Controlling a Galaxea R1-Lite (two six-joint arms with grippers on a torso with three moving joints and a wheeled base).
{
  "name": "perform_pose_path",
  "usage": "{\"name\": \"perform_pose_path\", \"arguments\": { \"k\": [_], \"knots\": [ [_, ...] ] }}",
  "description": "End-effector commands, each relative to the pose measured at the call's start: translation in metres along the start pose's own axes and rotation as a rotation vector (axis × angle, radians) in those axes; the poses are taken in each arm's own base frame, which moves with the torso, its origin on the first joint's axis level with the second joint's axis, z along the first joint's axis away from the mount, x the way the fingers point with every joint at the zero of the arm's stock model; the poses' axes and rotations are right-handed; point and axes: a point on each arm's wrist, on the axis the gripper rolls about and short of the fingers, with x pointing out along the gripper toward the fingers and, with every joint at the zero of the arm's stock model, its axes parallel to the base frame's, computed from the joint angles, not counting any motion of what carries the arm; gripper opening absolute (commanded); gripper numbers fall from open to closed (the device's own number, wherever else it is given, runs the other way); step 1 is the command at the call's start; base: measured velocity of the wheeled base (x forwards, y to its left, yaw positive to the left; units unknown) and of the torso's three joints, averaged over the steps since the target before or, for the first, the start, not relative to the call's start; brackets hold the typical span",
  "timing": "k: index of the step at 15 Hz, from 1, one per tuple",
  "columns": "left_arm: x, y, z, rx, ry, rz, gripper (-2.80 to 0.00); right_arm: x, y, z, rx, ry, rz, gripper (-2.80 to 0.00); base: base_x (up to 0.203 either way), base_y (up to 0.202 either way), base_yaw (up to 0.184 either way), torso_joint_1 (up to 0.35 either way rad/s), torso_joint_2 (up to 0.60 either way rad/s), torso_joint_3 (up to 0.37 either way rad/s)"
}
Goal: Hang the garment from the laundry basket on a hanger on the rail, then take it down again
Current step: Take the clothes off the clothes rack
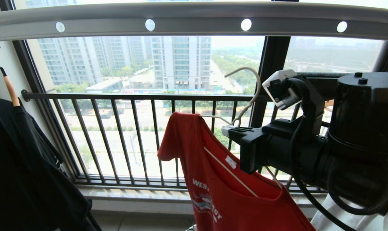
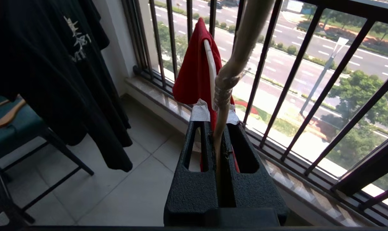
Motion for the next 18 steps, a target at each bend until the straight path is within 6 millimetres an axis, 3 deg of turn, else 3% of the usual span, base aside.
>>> {"name": "perform_pose_path", "arguments": {
  "k": [1,5,8,10,18],
  "knots": [
    [0.000,0.000,0.000,-0.001,0.002,0.000,-2.80,0.015,-0.007,-0.011,-0.010,0.037,0.083,-2.80,0.000,0.000,0.000,0.000,0.00,0.000],
    [0.000,0.000,0.000,-0.002,0.002,0.000,-2.80,0.038,-0.026,-0.016,-0.066,0.012,0.126,-2.80,0.000,0.000,0.000,0.000,0.00,0.000],
    [0.000,0.000,0.000,-0.002,0.000,0.000,-2.80,0.039,-0.031,-0.018,-0.065,0.018,0.110,-2.80,0.000,0.000,0.000,0.000,0.00,0.000],
    [0.000,0.000,0.000,-0.002,0.002,0.000,-2.80,0.035,-0.045,-0.010,-0.059,-0.011,0.074,-2.80,0.000,0.000,0.000,0.000,0.00,0.000],
    [0.000,0.000,0.000,-0.002,0.002,0.000,-2.80,0.039,-0.053,-0.014,-0.051,0.002,0.097,-2.80,0.000,0.000,0.000,0.000,0.00,0.000]
  ]
}}
